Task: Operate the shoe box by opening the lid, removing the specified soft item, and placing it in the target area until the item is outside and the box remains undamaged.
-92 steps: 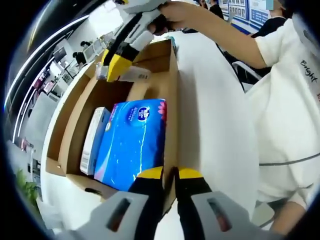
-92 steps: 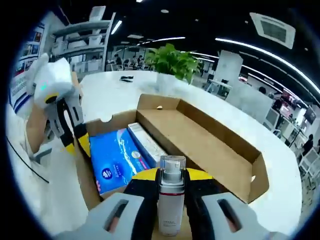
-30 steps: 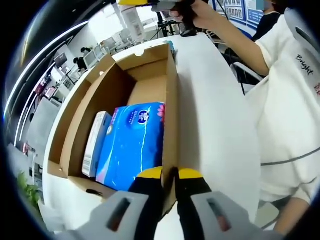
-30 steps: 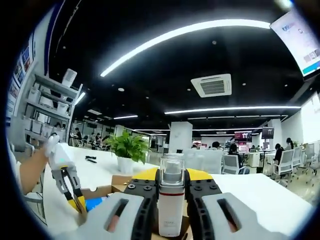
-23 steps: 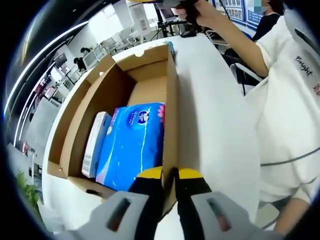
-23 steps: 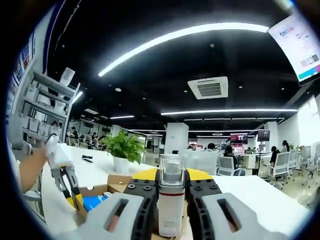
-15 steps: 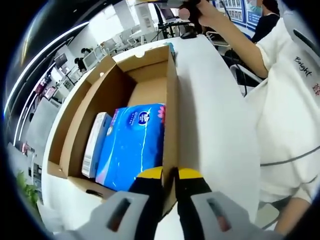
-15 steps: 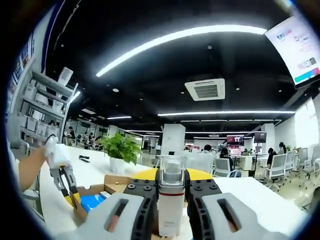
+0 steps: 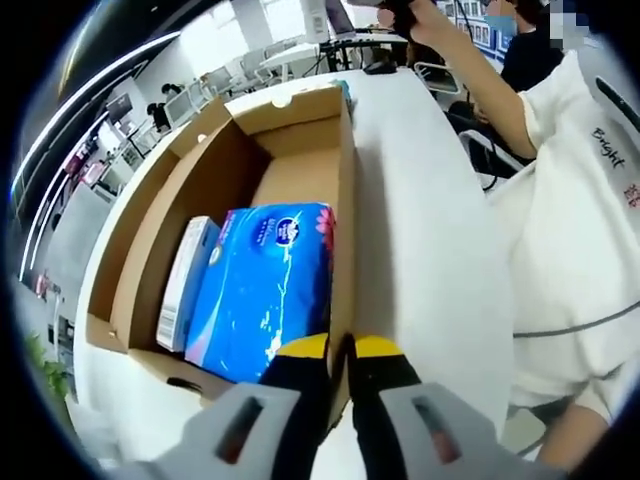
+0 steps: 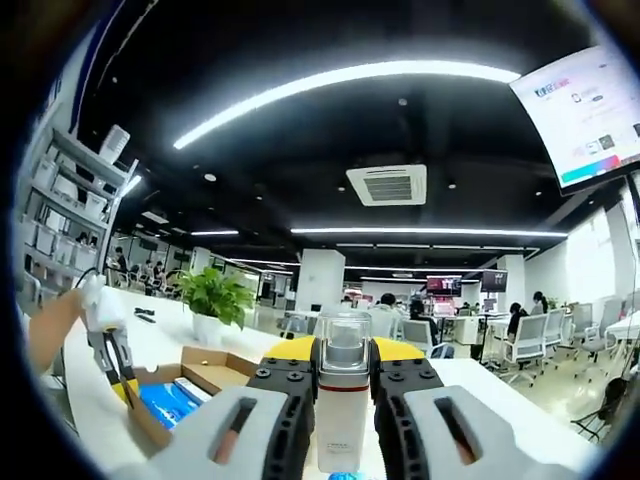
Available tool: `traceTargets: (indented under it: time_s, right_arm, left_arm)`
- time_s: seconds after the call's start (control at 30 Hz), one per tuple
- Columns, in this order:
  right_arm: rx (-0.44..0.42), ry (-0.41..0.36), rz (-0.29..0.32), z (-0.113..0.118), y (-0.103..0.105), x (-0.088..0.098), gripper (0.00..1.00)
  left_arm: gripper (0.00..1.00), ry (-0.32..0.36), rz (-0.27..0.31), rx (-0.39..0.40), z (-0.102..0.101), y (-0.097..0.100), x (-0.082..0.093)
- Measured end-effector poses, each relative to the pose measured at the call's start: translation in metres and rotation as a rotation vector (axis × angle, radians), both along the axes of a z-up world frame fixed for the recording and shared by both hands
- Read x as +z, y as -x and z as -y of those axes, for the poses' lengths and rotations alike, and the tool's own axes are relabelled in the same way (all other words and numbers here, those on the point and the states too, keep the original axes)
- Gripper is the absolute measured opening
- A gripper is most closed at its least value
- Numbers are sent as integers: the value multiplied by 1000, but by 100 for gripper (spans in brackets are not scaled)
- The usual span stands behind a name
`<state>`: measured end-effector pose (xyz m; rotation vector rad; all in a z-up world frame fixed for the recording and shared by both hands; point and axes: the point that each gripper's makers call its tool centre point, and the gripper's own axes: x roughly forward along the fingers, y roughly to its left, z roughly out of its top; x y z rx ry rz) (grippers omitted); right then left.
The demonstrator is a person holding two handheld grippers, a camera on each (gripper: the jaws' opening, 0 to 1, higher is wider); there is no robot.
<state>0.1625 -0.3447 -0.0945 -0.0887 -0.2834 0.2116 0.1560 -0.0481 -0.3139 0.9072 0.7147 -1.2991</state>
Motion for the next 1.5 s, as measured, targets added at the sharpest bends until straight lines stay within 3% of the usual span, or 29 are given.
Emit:
traceTargets:
  time_s: [0.17, 0.23, 0.47, 0.73, 0.87, 1.1, 1.17, 1.23, 1.3, 1.5]
  right_arm:
    - [-73, -23, 5, 27, 5, -3, 18]
    - [-103, -47, 1, 41, 7, -3, 18]
    - [-132, -102, 2, 70, 17, -8, 18]
    - [-166, -65, 31, 77, 27, -3, 18]
    - [-200, 7, 34, 83, 28, -6, 19]
    - [-218, -34, 58, 101, 30, -11, 18]
    - [-229, 6, 73, 104, 30, -12, 19]
    - [-258, 55, 28, 110, 28, -21, 19]
    - [-278, 56, -9, 115, 25, -30, 19]
    - [-259, 57, 19, 118, 23, -39, 18]
  left_arm:
    - [6, 14, 16, 0, -1, 0, 1]
    - [6, 18, 51, -36, -1, 0, 1]
    - [6, 14, 43, -23, 0, -1, 1]
    - [6, 17, 45, -36, -1, 1, 1]
    - [6, 24, 51, -38, -1, 0, 2]
    - [6, 15, 60, -45, -1, 1, 1]
    - [6, 21, 54, -38, -1, 0, 2]
    - [6, 20, 38, -30, -1, 0, 2]
    - [6, 7, 40, -34, -2, 0, 1]
    - [6, 21, 51, -32, -2, 0, 2]
